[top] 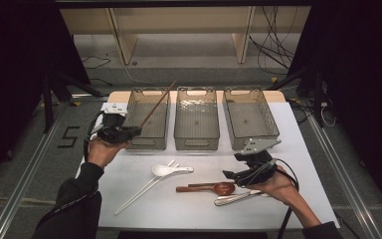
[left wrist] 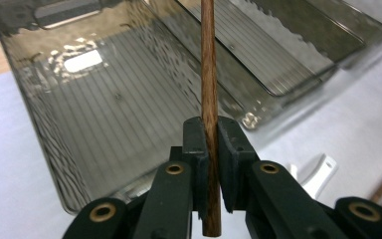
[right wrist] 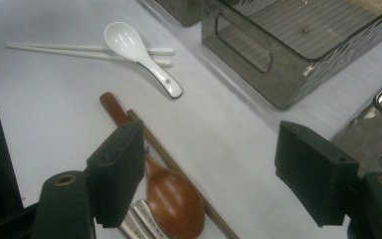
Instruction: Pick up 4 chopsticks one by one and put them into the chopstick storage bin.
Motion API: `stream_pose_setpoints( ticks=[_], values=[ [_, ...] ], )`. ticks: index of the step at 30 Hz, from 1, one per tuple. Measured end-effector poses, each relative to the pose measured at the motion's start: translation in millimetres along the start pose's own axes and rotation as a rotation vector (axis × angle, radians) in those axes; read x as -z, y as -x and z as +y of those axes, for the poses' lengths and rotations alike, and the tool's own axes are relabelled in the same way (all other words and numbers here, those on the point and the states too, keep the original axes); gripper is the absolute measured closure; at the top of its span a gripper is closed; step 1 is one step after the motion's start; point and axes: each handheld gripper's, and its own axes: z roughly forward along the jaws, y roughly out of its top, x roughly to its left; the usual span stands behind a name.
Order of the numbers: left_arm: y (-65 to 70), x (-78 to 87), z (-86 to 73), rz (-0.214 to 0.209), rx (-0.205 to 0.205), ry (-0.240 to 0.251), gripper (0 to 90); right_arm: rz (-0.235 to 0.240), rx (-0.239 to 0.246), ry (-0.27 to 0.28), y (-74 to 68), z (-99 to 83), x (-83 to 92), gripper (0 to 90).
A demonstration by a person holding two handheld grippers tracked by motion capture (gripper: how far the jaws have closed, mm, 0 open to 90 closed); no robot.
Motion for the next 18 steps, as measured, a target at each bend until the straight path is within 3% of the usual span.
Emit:
stream_pose_setpoints(
  ticks=[18],
  values=[
    [-29.8, -22.0, 8.3, 0.072, 0.065, -0.049, 82.8, 0.009, 0.004, -0.013, 0.1, -1.0, -2.7, 28.8]
  ],
)
